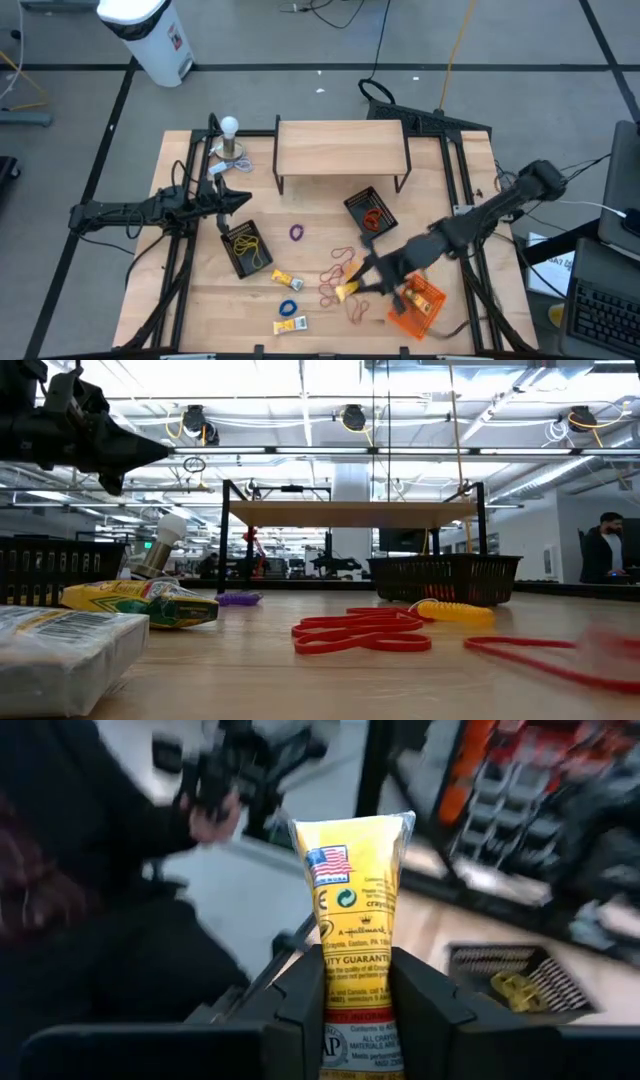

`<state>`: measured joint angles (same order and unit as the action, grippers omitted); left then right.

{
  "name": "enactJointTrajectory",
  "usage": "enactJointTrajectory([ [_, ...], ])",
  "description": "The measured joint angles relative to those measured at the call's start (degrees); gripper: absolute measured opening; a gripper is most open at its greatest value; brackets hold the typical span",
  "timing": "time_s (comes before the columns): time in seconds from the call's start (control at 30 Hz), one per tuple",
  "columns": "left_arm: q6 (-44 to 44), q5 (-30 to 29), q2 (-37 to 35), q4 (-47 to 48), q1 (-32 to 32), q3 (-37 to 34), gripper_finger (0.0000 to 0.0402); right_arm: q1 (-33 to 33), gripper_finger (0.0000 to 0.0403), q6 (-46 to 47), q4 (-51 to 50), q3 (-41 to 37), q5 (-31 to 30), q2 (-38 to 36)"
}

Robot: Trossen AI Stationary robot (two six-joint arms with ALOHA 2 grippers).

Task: Pick & Place Office Desk Supplies
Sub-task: Put the yellow crayon box into the orange bin

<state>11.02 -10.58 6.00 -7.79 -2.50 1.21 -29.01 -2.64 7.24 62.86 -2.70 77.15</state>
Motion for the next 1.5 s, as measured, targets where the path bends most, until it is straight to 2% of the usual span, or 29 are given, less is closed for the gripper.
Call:
enactJointTrajectory([
  [0.2,-4.2,-3.73,-0.02,-6.72,-0.04,0.01,0.0024,2.39,0.0088,1.86,13.88,-15.86,0.0,-11.57],
  [0.4,-13.71,-7.38,-0.02,-12.87,-0.04,0.02,0.0024,4.75,0.0081,3.61,29.59,-30.86,-0.26,-21.77],
  [0.57,-17.04,-9.04,-0.02,-13.39,-0.04,0.04,0.0024,5.57,0.0085,5.13,35.62,-39.29,-0.82,-28.85],
  [0.63,-16.88,-9.06,-0.02,-12.51,-0.04,0.04,0.0024,5.55,0.0085,5.16,36.27,-41.81,-2.83,-31.03],
  [0.7,-16.5,-9.06,-0.02,-10.43,-0.04,0.04,0.0024,5.58,0.0085,5.7,36.29,-43.96,-5.05,-32.91],
  [0.9,-14.33,-9.06,0.0,-5.71,-0.04,0.04,0.0024,5.57,0.0086,6.47,37.81,-49.63,-4.93,-36.38],
  [1.13,-13.43,-9.01,-0.02,-4.62,-0.04,0.04,0.0024,5.58,0.0086,6.45,42.48,-53.99,-5.67,-38.81],
  [1.4,-13.9,-9.04,-0.01,-4.37,-0.04,0.04,0.0024,5.7,0.0085,7.25,41.65,-53.68,-9.36,-39.91],
  [1.5,-13.9,-9.04,-0.02,-4.35,-0.04,0.04,0.0024,5.44,0.0081,10.26,34.78,-49.85,-8.22,-39.94],
])
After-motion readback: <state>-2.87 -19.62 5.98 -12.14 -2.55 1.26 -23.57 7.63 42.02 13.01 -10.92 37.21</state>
